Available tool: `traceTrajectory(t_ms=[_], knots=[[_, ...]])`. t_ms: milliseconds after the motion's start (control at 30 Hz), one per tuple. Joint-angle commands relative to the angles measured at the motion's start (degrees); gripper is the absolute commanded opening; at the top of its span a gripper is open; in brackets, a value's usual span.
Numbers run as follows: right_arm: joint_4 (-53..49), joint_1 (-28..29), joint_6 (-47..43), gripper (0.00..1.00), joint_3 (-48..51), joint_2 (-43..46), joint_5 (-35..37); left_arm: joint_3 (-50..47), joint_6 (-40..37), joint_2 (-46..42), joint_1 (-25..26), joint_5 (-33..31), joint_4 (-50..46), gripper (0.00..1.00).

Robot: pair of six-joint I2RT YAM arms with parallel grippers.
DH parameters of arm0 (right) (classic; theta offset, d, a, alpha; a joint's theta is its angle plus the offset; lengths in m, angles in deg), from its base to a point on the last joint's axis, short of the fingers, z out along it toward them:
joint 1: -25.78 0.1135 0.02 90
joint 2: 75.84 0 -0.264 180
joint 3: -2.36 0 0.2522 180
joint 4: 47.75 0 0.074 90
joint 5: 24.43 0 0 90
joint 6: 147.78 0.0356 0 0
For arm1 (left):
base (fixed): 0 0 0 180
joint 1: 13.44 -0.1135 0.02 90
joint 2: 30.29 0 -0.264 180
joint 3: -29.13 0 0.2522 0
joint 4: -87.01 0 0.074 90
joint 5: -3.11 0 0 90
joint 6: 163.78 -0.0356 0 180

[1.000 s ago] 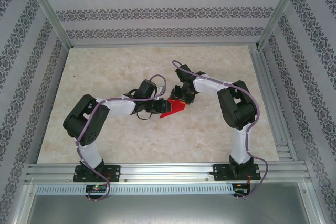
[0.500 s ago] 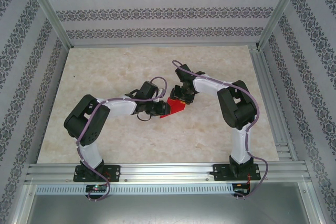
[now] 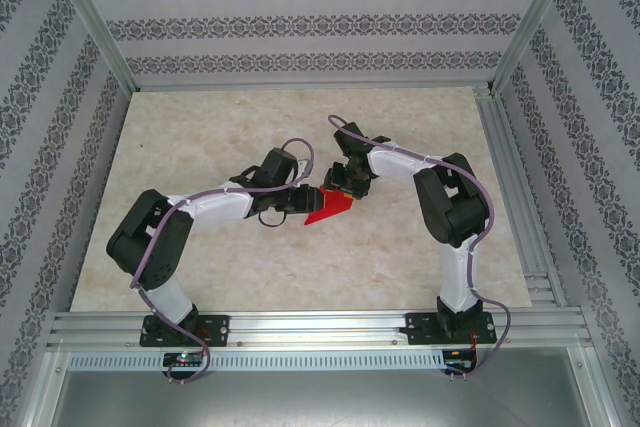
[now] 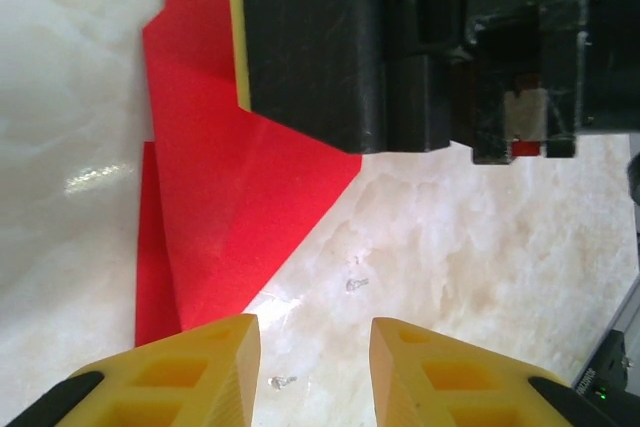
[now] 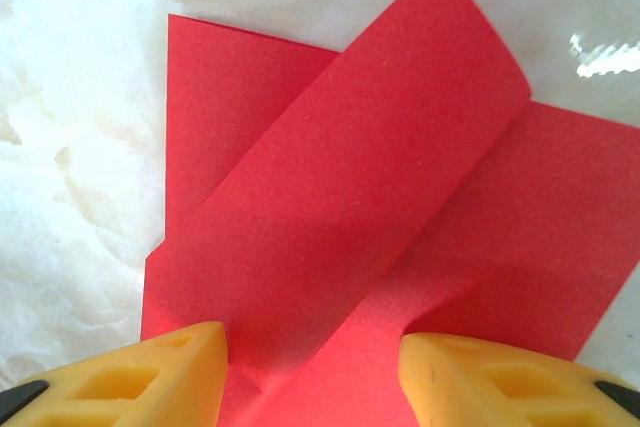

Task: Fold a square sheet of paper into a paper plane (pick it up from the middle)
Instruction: Fourth fold the wing at the center of the table.

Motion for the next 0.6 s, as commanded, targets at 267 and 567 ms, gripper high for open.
traceTrajectory(t_ms=[267, 567], knots=[[-0.2, 0.1, 0.8, 0.53, 4.5, -7.7, 5.8, 2.2, -1.4, 5.0, 0.1, -4.7, -3.9, 0.35], [-0.2, 0.2, 0.8, 0.53, 4.7, -7.6, 5.8, 2.7, -0.9, 7.7, 0.0, -2.0, -3.1, 0.19]])
